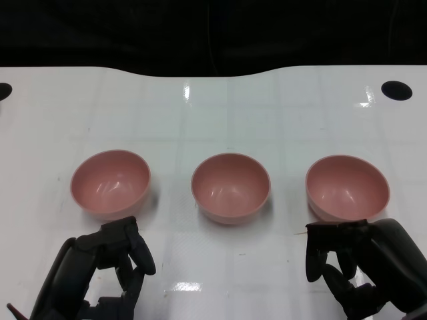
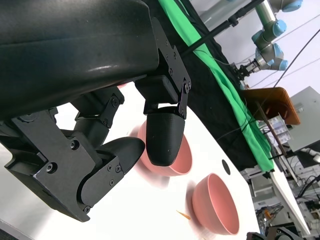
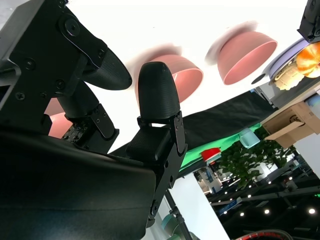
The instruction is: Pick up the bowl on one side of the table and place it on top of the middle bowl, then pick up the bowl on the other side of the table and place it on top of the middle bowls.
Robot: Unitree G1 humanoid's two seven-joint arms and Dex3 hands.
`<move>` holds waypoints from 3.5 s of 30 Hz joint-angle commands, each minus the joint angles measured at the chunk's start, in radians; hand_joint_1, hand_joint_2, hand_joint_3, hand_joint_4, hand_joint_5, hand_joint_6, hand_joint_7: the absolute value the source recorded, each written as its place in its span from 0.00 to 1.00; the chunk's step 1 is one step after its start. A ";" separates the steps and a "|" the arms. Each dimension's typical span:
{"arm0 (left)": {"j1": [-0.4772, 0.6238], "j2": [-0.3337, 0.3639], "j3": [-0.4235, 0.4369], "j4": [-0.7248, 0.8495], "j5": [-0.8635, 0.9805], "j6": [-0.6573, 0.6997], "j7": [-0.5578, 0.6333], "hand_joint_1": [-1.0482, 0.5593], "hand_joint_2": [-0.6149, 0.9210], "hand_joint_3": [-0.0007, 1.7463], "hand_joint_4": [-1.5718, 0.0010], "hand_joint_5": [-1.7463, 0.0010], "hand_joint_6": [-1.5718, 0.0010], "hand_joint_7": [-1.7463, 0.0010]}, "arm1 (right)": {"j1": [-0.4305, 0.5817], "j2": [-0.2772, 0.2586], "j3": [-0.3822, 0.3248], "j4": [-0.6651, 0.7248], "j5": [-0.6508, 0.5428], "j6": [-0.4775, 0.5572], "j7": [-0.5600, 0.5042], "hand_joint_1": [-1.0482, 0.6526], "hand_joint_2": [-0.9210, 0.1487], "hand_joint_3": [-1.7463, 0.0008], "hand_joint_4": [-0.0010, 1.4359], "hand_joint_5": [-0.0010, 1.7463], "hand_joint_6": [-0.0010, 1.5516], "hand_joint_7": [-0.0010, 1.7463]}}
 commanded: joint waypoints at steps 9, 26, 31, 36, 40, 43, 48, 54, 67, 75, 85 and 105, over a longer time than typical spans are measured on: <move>0.011 0.018 0.008 -0.015 -0.016 -0.001 -0.006 0.57 0.64 0.82 0.43 0.00 0.50 0.07 | 0.008 -0.012 -0.010 -0.018 0.017 0.001 0.003 0.59 0.80 0.04 0.70 1.00 0.59 0.84; 0.022 0.029 0.010 -0.032 -0.025 -0.002 -0.014 0.57 0.65 0.81 0.44 0.00 0.51 0.06 | 0.035 0.010 -0.021 -0.118 0.024 0.131 0.044 0.56 0.59 0.27 0.60 0.91 0.56 0.55; 0.027 0.029 0.009 -0.036 -0.025 0.002 -0.015 0.57 0.65 0.80 0.44 0.00 0.51 0.06 | 0.035 0.006 -0.023 -0.144 -0.031 0.177 0.013 0.51 0.37 0.57 0.56 0.72 0.57 0.33; 0.020 0.029 0.010 -0.023 -0.029 -0.020 -0.016 0.57 0.66 0.80 0.44 0.00 0.51 0.06 | 0.029 0.009 -0.028 -0.153 -0.084 0.199 -0.032 0.42 0.07 0.93 0.45 0.55 0.51 0.15; 0.016 0.029 0.007 -0.023 -0.023 -0.012 -0.015 0.57 0.66 0.79 0.45 0.00 0.52 0.06 | 0.016 0.002 -0.028 -0.154 -0.126 0.222 -0.061 0.40 0.03 0.98 0.36 0.44 0.45 0.08; 0.015 0.027 0.006 -0.031 -0.026 0.000 -0.018 0.57 0.66 0.79 0.45 0.00 0.52 0.05 | 0.007 0.002 -0.029 -0.157 -0.162 0.246 -0.081 0.37 0.02 0.99 0.30 0.36 0.40 0.05; 0.009 0.030 0.009 -0.030 -0.039 0.003 -0.027 0.58 0.67 0.79 0.45 0.00 0.52 0.05 | -0.013 0.005 -0.023 -0.177 -0.232 0.310 -0.093 0.33 0.01 1.00 0.21 0.31 0.32 0.01; 0.006 0.034 0.011 -0.031 -0.023 0.009 -0.022 0.59 0.67 0.79 0.44 0.00 0.52 0.05 | -0.032 0.011 -0.001 -0.228 -0.294 0.445 -0.022 0.28 0.02 1.00 0.11 0.33 0.23 0.00; -0.017 0.026 0.009 -0.022 -0.013 0.009 -0.012 0.58 0.66 0.79 0.44 0.00 0.52 0.06 | -0.136 -0.027 0.059 -0.149 -0.407 0.616 0.092 0.26 0.05 1.00 0.05 0.35 0.21 0.01; -0.027 0.018 0.004 -0.014 0.002 0.001 -0.009 0.58 0.64 0.81 0.44 0.00 0.51 0.06 | -0.239 -0.025 0.128 0.002 -0.457 0.685 0.115 0.26 0.04 1.00 0.08 0.34 0.20 0.00; -0.026 0.017 0.003 -0.024 0.011 0.003 -0.006 0.57 0.64 0.80 0.44 0.00 0.52 0.06 | -0.332 -0.015 0.197 0.205 -0.429 0.712 0.088 0.24 0.01 1.00 0.16 0.24 0.21 0.00; -0.072 0.005 -0.007 0.020 0.026 0.006 0.005 0.58 0.61 0.85 0.42 0.03 0.48 0.10 | -0.552 0.005 0.285 0.644 -0.347 0.556 -0.166 0.48 0.00 0.97 0.55 0.88 0.65 0.07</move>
